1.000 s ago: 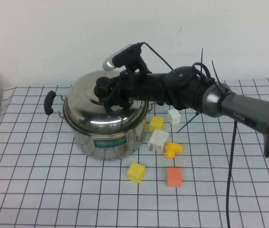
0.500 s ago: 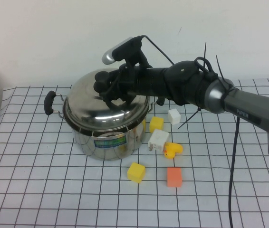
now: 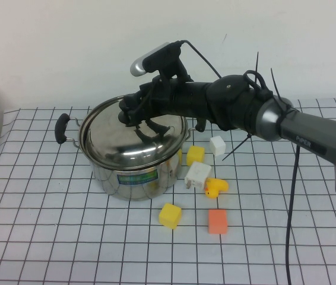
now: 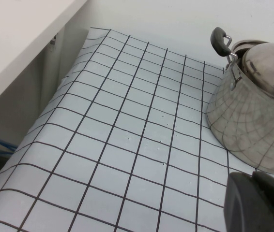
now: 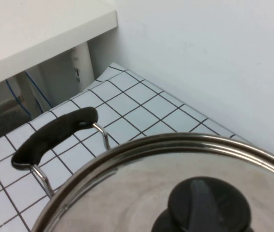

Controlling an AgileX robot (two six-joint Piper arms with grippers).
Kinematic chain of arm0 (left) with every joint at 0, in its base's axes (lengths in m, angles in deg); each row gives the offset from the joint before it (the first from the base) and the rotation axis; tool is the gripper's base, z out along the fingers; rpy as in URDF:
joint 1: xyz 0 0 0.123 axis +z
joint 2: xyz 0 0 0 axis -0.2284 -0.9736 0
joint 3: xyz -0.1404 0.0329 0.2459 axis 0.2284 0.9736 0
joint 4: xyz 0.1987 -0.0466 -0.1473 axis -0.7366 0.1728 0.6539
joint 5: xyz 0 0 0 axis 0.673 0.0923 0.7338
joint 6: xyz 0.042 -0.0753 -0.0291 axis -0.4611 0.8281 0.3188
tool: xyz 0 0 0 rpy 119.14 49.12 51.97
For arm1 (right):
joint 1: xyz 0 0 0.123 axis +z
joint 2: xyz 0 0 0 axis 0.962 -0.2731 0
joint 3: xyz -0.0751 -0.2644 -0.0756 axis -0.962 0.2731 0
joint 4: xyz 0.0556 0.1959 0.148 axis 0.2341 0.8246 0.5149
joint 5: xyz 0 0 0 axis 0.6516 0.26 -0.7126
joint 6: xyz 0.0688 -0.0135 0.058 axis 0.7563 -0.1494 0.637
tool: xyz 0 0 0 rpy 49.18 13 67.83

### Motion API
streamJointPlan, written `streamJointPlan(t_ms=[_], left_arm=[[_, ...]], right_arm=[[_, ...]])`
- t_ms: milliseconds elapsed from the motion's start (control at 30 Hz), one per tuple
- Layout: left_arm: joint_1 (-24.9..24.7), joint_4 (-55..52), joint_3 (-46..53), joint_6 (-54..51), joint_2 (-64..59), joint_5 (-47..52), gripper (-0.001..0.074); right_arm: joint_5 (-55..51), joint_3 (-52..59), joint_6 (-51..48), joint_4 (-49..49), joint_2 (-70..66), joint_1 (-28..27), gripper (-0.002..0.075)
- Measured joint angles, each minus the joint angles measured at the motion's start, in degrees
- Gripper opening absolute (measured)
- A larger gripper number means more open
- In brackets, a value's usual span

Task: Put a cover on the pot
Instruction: Place the pot lid on the pot

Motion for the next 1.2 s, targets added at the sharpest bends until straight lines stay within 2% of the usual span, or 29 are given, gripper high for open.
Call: streamJointPlan(t_ms=[533, 800, 1200], left_arm=[[0.0, 0.0, 0.0, -0.3, 0.0, 0.0, -0.0003], [0.0, 0.1, 0.0, -0.3, 0.0, 0.0, -0.0003], [0.0, 0.1, 0.0, -0.3, 0.0, 0.0, -0.0003]], right_arm=[[-3.1, 0.0, 0.0, 0.0, -1.5, 0.0, 0.0368], [-3.0, -0.2, 0.0, 2.1, -2.9, 0.0, 0.0430], [-1.9, -1.0, -0.6, 2.8, -3.5, 0.0, 0.0440]])
